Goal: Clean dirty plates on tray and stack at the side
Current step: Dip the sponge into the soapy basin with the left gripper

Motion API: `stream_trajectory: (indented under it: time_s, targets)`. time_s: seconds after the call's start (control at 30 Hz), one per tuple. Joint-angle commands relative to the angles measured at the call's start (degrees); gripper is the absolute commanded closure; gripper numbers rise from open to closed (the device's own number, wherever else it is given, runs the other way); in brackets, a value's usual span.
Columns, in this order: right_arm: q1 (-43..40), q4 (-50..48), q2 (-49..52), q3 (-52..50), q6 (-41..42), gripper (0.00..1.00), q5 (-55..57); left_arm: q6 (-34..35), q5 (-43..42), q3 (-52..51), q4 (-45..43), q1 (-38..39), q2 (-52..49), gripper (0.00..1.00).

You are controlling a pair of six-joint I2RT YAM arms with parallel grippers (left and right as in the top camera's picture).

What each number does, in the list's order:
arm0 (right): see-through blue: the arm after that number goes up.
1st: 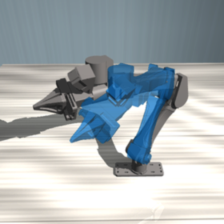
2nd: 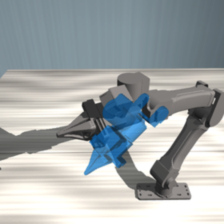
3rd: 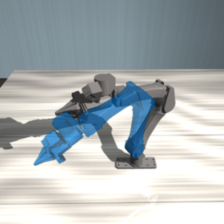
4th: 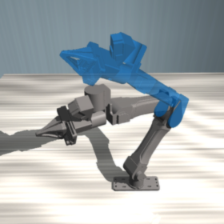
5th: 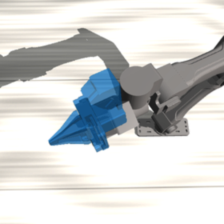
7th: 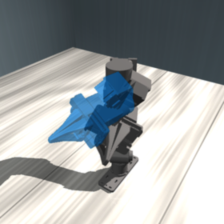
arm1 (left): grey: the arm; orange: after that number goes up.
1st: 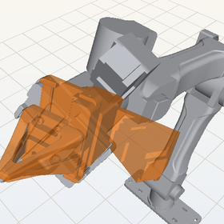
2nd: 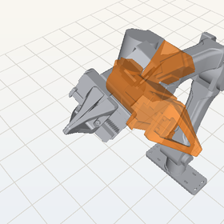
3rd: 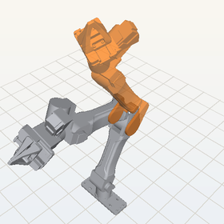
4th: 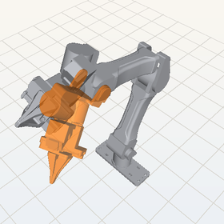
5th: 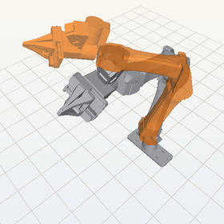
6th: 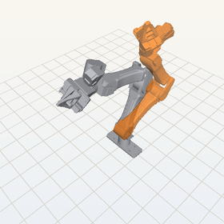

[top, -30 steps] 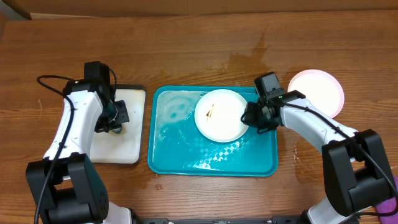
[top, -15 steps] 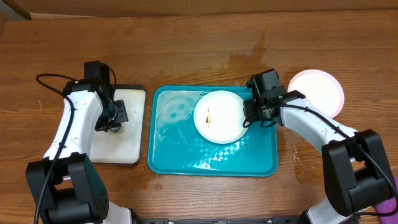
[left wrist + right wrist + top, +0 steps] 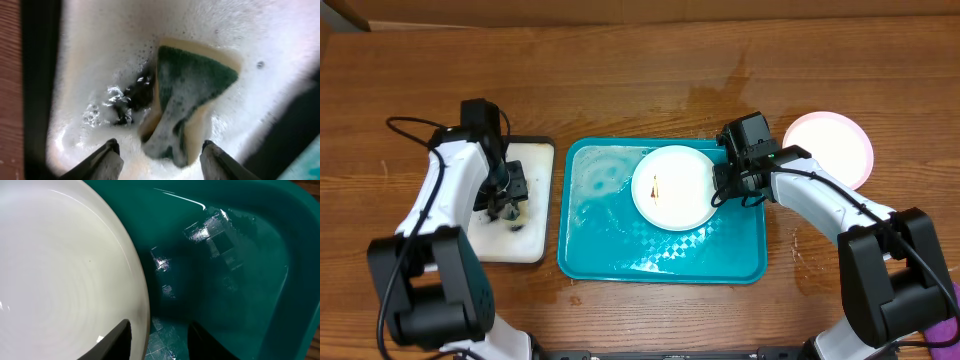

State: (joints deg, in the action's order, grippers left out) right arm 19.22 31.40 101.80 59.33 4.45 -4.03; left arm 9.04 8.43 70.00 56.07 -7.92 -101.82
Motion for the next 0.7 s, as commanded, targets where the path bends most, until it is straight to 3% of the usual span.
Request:
stream_trajectory:
  time_s: [0.0, 0.1, 0.13, 0.2, 0.27, 0.3, 0.33, 0.4, 0.43, 0.57, 0.67]
  targets:
    - [0.2, 0.1, 0.2, -0.1, -0.2, 0.61, 0.5, 0.0, 0.5, -0.5, -0.2, -0.3, -3.5, 0.48]
    - [0.2, 0.2, 0.2, -0.1, -0.2, 0.61, 0.5, -0.1, 0.5, -0.5, -1.4, -0.3, -6.2, 0.52]
    - [0.2, 0.2, 0.2, -0.1, -0.2, 0.61, 0.3, -0.1, 0.5, -0.5, -1.7, -0.3, -7.1, 0.58]
    - [0.2, 0.2, 0.2, -0.1, 0.0, 0.61, -0.1, -0.1, -0.1, -0.5, -1.7, -0.3, -8.1, 0.80]
    - [0.2, 0.2, 0.2, -0.1, 0.0, 0.60, -0.1, -0.1, -1.0, -0.4, -1.8, -0.3, -8.1, 0.88]
    - [0.2, 0.2, 0.2, -0.1, 0.0, 0.60, -0.1, -0.1, -1.0, 0.0, -1.6, -0.3, -8.0, 0.85]
    - [0.2, 0.1, 0.2, -0.1, 0.0, 0.59, -0.1, -0.1, -1.0, 0.5, -1.3, -0.3, -8.0, 0.76]
    - [0.2, -0.2, 0.2, -0.1, 0.0, 0.52, 0.0, 0.0, -1.0, 1.6, -1.0, -0.3, -8.0, 0.34]
    - [0.2, -0.4, 0.2, -0.1, 0.0, 0.46, 0.0, 0.0, -1.0, 2.1, -1.1, -0.3, -8.0, 0.30]
    - [0.2, -1.9, 0.2, -0.1, 4.4, 0.46, -0.1, 0.4, -1.0, 3.1, -2.6, -0.3, -8.0, 0.38]
    - [0.3, -2.0, 0.2, -0.1, 7.5, 0.46, -0.1, 2.5, -1.2, 3.0, -4.6, -0.3, -8.3, 0.57]
